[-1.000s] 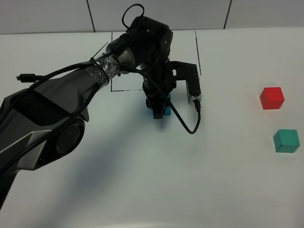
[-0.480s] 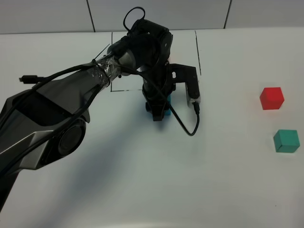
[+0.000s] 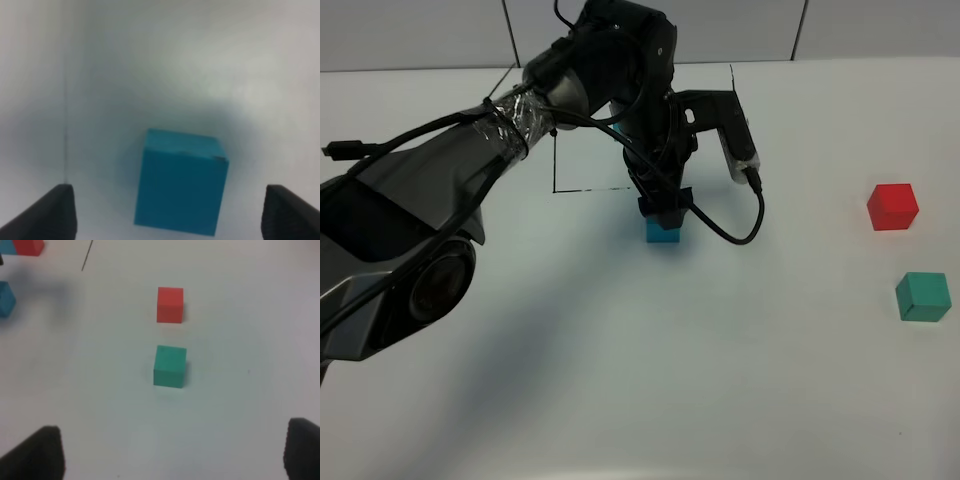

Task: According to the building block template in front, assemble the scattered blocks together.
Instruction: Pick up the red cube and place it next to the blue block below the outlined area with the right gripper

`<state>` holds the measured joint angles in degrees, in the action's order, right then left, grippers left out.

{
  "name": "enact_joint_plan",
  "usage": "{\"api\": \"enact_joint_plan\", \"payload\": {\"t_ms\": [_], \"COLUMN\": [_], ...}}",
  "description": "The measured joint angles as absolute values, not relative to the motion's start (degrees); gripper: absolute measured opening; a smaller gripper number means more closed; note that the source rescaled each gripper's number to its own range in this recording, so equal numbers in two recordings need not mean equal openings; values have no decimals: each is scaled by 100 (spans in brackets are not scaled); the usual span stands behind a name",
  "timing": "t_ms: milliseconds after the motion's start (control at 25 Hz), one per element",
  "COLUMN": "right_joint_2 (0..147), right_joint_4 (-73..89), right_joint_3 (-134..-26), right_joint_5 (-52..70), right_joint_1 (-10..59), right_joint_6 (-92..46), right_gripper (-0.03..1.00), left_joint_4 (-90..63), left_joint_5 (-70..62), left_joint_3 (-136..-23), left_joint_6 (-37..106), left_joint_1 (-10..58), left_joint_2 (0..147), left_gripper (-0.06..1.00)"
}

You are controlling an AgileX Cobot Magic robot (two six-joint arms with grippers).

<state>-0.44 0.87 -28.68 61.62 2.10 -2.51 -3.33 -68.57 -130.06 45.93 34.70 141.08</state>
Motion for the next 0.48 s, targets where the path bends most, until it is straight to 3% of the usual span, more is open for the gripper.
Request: {"api": "enact_joint_plan", "payload": {"t_ms": [480], "right_joint_2": [-44], "right_joint_4": [87], "right_joint_3": [-2868], "right_joint_5": [6162], "right_joint_1": [210], "right_joint_6": [-251], "right_gripper": [82], "left_joint_4": [207], "left_joint_5": [-6858], "left_joint_3": [-13006], "left_joint_6": [2406], "left_joint_1": [3047], "left_joint_2": [13340], "left_gripper": [91]}}
